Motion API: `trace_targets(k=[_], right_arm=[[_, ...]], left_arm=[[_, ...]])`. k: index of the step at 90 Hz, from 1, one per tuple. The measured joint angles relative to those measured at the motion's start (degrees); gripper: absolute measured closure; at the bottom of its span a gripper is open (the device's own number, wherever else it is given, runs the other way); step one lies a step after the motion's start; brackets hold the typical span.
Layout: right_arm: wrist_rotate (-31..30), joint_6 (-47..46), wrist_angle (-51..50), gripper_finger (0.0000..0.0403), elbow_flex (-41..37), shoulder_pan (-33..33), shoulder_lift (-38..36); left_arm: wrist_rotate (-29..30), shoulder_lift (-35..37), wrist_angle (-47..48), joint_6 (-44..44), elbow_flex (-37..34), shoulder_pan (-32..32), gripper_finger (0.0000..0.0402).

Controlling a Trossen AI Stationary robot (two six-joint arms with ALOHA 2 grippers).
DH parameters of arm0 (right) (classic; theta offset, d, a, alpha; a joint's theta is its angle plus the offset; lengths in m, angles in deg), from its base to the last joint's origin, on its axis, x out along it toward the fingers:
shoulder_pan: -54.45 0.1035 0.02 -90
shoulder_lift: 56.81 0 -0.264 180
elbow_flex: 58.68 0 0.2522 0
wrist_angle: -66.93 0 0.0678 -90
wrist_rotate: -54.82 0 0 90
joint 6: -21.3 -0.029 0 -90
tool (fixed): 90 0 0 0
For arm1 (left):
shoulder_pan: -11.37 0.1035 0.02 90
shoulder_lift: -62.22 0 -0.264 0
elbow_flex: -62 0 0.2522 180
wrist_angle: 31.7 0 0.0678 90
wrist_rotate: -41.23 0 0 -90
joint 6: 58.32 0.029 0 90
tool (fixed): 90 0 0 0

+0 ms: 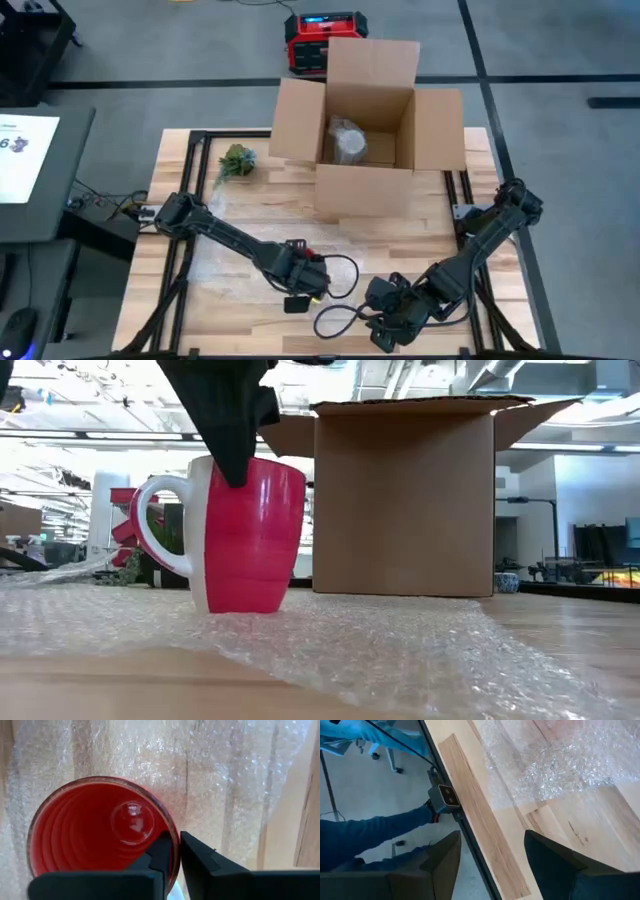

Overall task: Wrap mug
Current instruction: Wrap the red mug in the bubble wrap

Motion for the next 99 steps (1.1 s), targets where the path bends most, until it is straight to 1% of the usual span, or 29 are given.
trace_targets(k=[15, 26, 37, 51, 64, 73, 77, 84, 92, 99], right_arm=[[-4.0, 2.2, 3.0, 0.0196, -6.0, -1.2, 0.1], [-4.3, 5.1, 10.0, 0.0196, -11.9, -3.7, 0.1], [-4.6, 8.0, 19.9, 0.0196, -17.4, -6.5, 0.1], [-4.7, 11.2, 29.4, 0.0205, -24.3, -10.4, 0.0], [-4.5, 12.9, 34.7, 0.0245, -29.8, -13.4, 0.0], [-4.1, 13.8, 35.8, 0.0287, -32.4, -14.6, 0.0], [-4.0, 14.0, 36.4, 0.0305, -33.8, -15.1, 0.0], [-3.2, 15.0, 38.1, 0.0336, -36.1, -15.6, 0.1], [-1.8, 15.1, 41.1, 0.0366, -38.5, -16.3, 0.1], [-1.0, 15.1, 41.0, 0.039, -40.3, -16.7, 0.1]], left_arm=[[-1.1, 0.0, 2.9, -2.1, 1.6, 0.0, 0.0296], [-2.1, 0.2, 4.5, -3.2, 4.4, 0.0, 0.0261], [-2.1, 0.2, 8.4, -5.0, 9.0, 0.0, 0.0244], [-2.0, 0.3, 13.9, -7.7, 15.7, -0.2, 0.0243], [-1.4, 0.4, 20.1, -12.2, 22.0, -1.4, 0.0248], [1.4, 0.4, 25.5, -16.7, 24.8, -3.0, 0.0253], [2.6, 0.5, 27.2, -18.9, 25.0, -3.8, 0.0257], [3.5, 1.3, 26.0, -21.8, 23.8, -5.4, 0.0265], [4.5, 1.6, 26.9, -26.8, 22.6, -7.2, 0.0276], [5.6, 2.1, 26.8, -30.2, 21.4, -9.1, 0.0287]])
